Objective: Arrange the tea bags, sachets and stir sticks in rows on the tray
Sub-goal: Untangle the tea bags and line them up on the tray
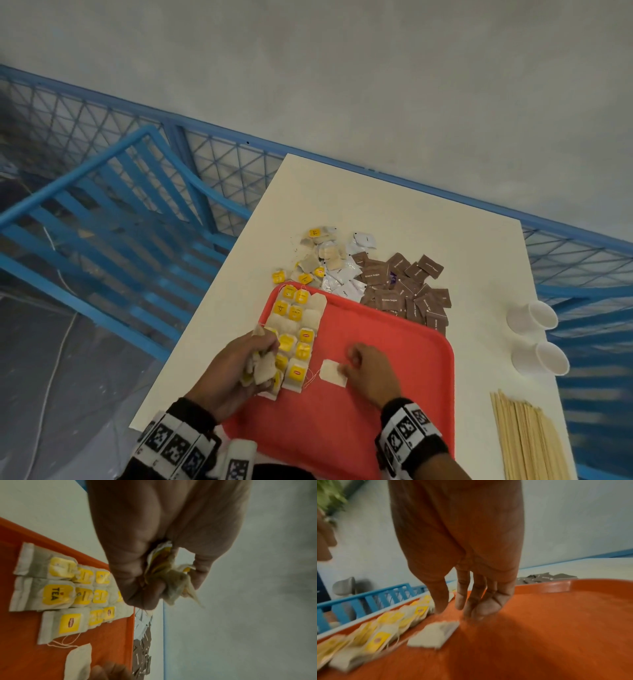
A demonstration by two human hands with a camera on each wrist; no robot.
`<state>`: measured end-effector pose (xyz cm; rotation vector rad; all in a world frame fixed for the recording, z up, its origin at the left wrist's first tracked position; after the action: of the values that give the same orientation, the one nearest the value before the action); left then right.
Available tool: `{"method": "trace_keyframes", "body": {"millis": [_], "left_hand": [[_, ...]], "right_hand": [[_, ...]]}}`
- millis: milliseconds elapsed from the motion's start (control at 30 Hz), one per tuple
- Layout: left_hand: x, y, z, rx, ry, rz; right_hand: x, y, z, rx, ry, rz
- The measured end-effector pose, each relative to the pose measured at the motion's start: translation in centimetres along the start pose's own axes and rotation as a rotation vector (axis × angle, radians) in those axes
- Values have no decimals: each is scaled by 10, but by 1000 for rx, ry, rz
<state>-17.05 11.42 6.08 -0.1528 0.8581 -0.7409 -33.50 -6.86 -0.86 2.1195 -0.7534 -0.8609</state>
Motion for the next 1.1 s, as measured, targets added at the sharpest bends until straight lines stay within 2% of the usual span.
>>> {"method": "trace_keyframes", "body": {"millis": [133,200,367,500,600,667,733,833,900,967,1033,1100], "left_hand": [[-8,14,4,-111,-46,-72],[-10,18,5,-136,-77,-79],[-16,16,9,-47,-139,-10],[-15,5,11,212,-171,78],[-13,-12,11,481,-283,121],[-12,-31,14,576,-388,131],[-15,-51,17,584,-455,111],[-17,-68,17,477,-433,131],[-18,-71,17,325,-346,179],[-15,-65,17,195,-280,225],[-14,-56,20,118,-253,233],[-14,-48,27,98,-263,211]], "right_hand": [[-3,-25,6,-137,5,5],[-4,-31,1,-112,-22,-10],[-9,-28,-1,-65,-53,-57],[-18,3,-7,151,-43,63],[-29,34,-27,419,-54,177],[-35,50,-47,518,8,288],[-41,62,-70,497,141,456],[-51,65,-103,332,396,596],[-54,58,-112,233,508,586],[-57,52,-114,187,551,527],[-62,48,-117,147,602,438],[-70,51,-120,206,654,400]]}}
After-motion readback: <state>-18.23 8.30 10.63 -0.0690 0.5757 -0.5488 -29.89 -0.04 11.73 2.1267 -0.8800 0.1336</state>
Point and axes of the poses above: each hand's wrist, its own x-axis towards the middle knuckle, its own y-axis out of the back of the hand, z = x × y, the point moved 3 cm from there along x, towards the middle knuckle, and after that the axes turned 8 degrees about z, right-handed, at the moved point
